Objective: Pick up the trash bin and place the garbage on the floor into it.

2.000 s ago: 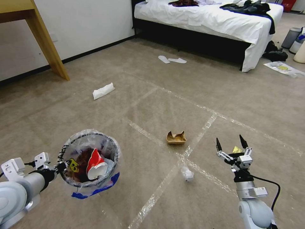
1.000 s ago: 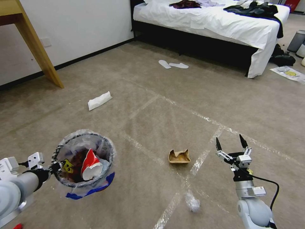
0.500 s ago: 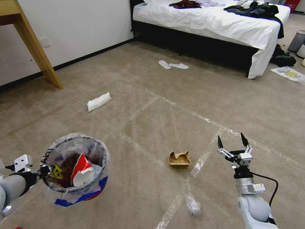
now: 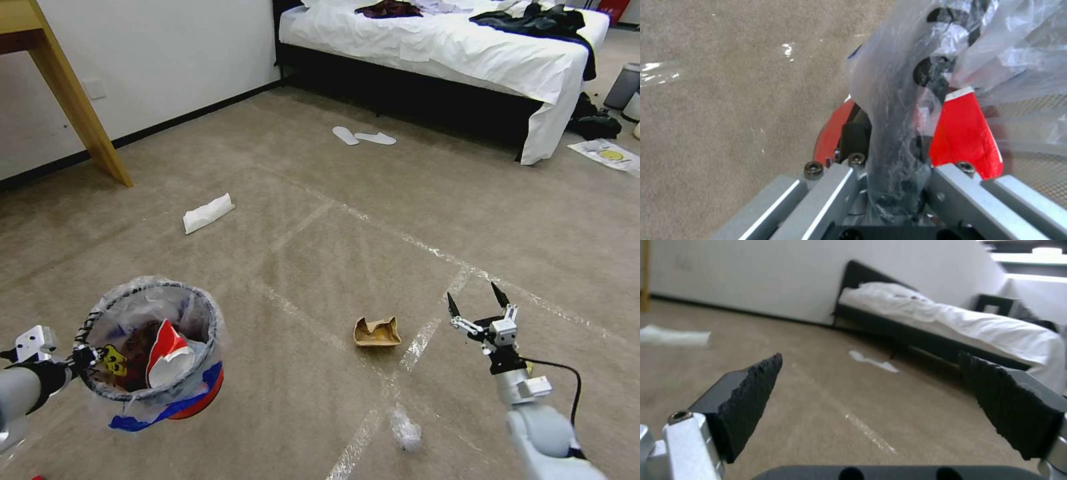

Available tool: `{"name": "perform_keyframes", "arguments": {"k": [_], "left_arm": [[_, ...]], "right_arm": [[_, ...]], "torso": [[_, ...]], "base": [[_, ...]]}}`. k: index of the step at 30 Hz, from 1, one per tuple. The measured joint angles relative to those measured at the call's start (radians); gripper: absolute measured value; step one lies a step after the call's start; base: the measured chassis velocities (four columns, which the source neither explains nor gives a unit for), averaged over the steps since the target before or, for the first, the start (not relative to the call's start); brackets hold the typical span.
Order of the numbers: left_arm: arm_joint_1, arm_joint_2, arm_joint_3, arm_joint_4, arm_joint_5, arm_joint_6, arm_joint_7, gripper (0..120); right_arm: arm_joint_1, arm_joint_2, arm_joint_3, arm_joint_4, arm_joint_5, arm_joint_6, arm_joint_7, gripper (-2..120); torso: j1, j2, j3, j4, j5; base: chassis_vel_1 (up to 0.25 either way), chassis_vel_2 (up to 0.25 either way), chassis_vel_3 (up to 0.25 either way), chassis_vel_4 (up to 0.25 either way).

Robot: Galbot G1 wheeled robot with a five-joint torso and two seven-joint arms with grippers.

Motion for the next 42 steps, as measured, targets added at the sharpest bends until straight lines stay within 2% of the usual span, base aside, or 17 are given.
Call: {"name": "perform_keyframes", "arguments": {"k": [1,6,8,10,11,13,14,16,17,19,22,24,26,27,30,32,42], "left_arm": [[0.001,-0.004,-0.005,0.003,-0.004,0.0,0.0,1],[0.006,-0.01,-0.008,0.0,-0.012,0.0,0.0,1],[0.005,-0.011,-0.008,-0.001,-0.012,0.0,0.002,1],[-0.002,-0.016,-0.006,0.003,-0.011,-0.001,0.003,1],[-0.002,-0.016,-0.006,0.003,-0.011,-0.001,0.003,1],[-0.007,-0.017,-0.008,0.007,-0.014,-0.002,0.003,1],[-0.007,-0.017,-0.008,0.007,-0.014,-0.002,0.003,1],[-0.008,-0.014,-0.017,0.011,-0.022,-0.003,0.003,1],[-0.008,-0.014,-0.017,0.011,-0.022,-0.003,0.003,1],[-0.005,-0.014,-0.02,0.016,-0.021,-0.004,0.003,1],[-0.005,-0.017,-0.016,0.017,-0.015,-0.004,0.003,1],[-0.008,-0.031,-0.007,0.017,-0.005,-0.004,0.003,1],[-0.009,-0.037,-0.006,0.018,-0.004,-0.004,0.003,1],[-0.009,-0.047,-0.007,0.018,-0.002,-0.005,0.005,1],[-0.006,-0.055,-0.008,0.016,-0.002,-0.006,0.006,1],[-0.001,-0.073,-0.008,0.01,0.009,-0.007,0.01,1],[0.004,-0.101,0.009,-0.01,0.04,-0.012,0.011,1]], "right_arm": [[0.002,-0.047,-0.026,-0.009,0.053,-0.023,-0.031,100],[0.013,-0.15,-0.103,-0.033,0.205,-0.091,-0.163,100],[0.031,-0.189,-0.143,-0.046,0.221,-0.12,-0.167,100],[0.048,-0.298,-0.246,-0.038,0.268,-0.224,-0.154,100],[0.048,-0.298,-0.246,-0.038,0.268,-0.224,-0.154,100],[0.06,-0.397,-0.317,-0.023,0.305,-0.287,-0.187,100],[0.06,-0.397,-0.317,-0.023,0.305,-0.287,-0.187,100],[0.099,-0.528,-0.424,-0.023,0.332,-0.339,-0.275,100],[0.099,-0.528,-0.424,-0.023,0.332,-0.339,-0.275,100],[0.177,-0.62,-0.542,-0.038,0.304,-0.338,-0.408,100],[0.232,-0.644,-0.608,-0.041,0.266,-0.331,-0.476,100],[0.342,-0.649,-0.736,-0.051,0.173,-0.294,-0.548,100],[0.375,-0.644,-0.776,-0.057,0.135,-0.282,-0.571,100],[0.42,-0.627,-0.829,-0.07,0.063,-0.257,-0.621,100],[0.435,-0.611,-0.846,-0.08,-0.002,-0.243,-0.636,100],[0.448,-0.57,-0.864,-0.101,-0.111,-0.212,-0.685,100],[0.424,-0.534,-0.904,-0.106,-0.136,-0.207,-0.649,100]], "torso": [[0.0,0.0,0.0,0.0001,-0.0003],[0.0,0.0,0.0,-0.0002,-0.0001],[0.0,0.0,0.0,0.0,0.0002],[0.0,0.0,0.0,0.0002,0.0003],[0.0,0.0,0.0,0.0002,0.0003],[0.0,0.0,0.0,-0.0001,0.0003],[0.0,0.0,0.0,-0.0001,0.0003],[0.0,0.0,0.0,0.0,0.0002],[0.0,0.0,0.0,0.0,0.0002],[0.0,0.0,0.0,-0.0001,-0.0007],[0.0,0.0,0.0,-0.0001,-0.0004],[0.0,0.0,0.0,0.0006,0.0],[0.0,0.0,0.0,0.0005,-0.0001],[0.0,0.0,0.0,0.0002,0.0],[0.0,0.0,0.0,0.0001,0.0002],[0.0,0.0,0.0,0.0002,0.0003],[0.0,0.0,0.0,-0.0001,-0.0002]], "base": [[0.0,0.0,0.0,0.0],[0.0,0.0,0.0,0.0],[0.0,0.0,0.0,0.0],[0.0,0.0,0.0,0.0],[0.0,0.0,0.0,0.0],[0.0,0.0,0.0,0.0],[0.0,0.0,0.0,0.0],[0.0,0.0,0.0,0.0],[0.0,0.0,0.0,0.0],[0.0,0.0,0.0,0.0],[0.0,0.0,0.0,0.0],[0.0,0.0,0.0,0.0],[0.0,0.0,0.0,0.0],[0.0,0.0,0.0,0.0],[0.0,0.0,0.0,0.0],[0.0,0.0,0.0,0.0],[0.0,0.0,0.0,0.0]]}}
